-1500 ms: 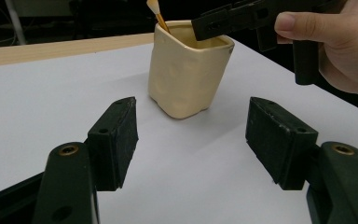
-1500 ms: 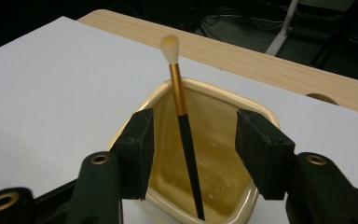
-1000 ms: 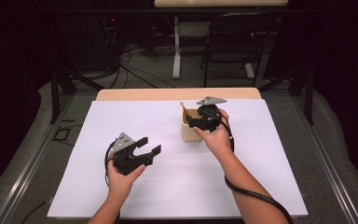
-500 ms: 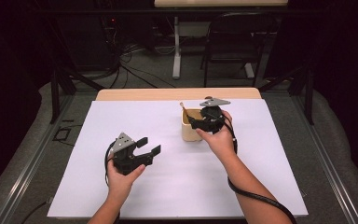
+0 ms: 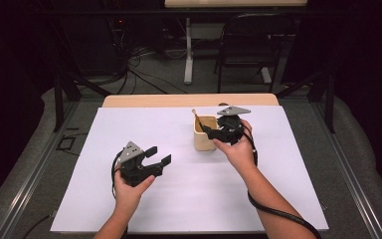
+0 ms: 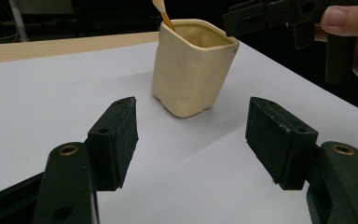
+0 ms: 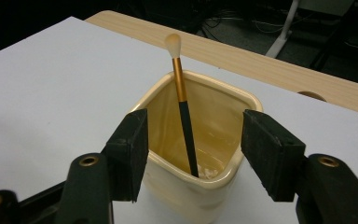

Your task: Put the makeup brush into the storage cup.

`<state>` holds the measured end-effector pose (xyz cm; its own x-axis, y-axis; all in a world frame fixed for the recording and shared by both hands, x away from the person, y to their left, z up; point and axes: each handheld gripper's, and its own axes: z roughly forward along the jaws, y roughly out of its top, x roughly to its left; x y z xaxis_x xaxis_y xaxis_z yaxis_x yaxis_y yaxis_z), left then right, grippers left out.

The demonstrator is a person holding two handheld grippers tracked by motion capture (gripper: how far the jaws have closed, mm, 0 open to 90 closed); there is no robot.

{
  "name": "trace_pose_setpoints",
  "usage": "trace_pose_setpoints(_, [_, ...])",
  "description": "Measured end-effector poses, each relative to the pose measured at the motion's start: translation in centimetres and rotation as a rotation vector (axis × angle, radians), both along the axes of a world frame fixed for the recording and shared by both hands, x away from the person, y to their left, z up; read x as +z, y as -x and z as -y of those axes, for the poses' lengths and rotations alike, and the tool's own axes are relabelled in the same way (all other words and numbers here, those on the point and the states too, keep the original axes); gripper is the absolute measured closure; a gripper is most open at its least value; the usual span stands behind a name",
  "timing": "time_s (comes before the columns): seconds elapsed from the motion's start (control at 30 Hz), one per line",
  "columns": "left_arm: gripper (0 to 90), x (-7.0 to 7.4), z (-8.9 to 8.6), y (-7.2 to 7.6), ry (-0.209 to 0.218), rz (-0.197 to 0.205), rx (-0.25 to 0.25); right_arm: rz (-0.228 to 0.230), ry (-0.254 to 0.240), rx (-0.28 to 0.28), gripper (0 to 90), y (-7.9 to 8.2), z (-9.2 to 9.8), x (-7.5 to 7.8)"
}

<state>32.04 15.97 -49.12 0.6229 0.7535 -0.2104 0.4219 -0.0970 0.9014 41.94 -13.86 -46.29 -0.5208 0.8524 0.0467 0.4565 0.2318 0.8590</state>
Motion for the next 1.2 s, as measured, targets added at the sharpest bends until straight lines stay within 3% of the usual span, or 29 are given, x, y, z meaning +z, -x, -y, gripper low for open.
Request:
trace_pose_setpoints(0.9, [34.6, 0.2, -0.1, 0.1, 0.004, 0.007, 0.007, 0.002, -0.022, 0.028, 41.2, 3.2, 1.0, 0.5])
trace_pose_setpoints(1.2, [34.6, 0.4, -0.2, 0.2, 0.016, 0.014, 0.006, 0.016, -0.061, 0.019, 41.2, 4.7, 2.3, 0.0])
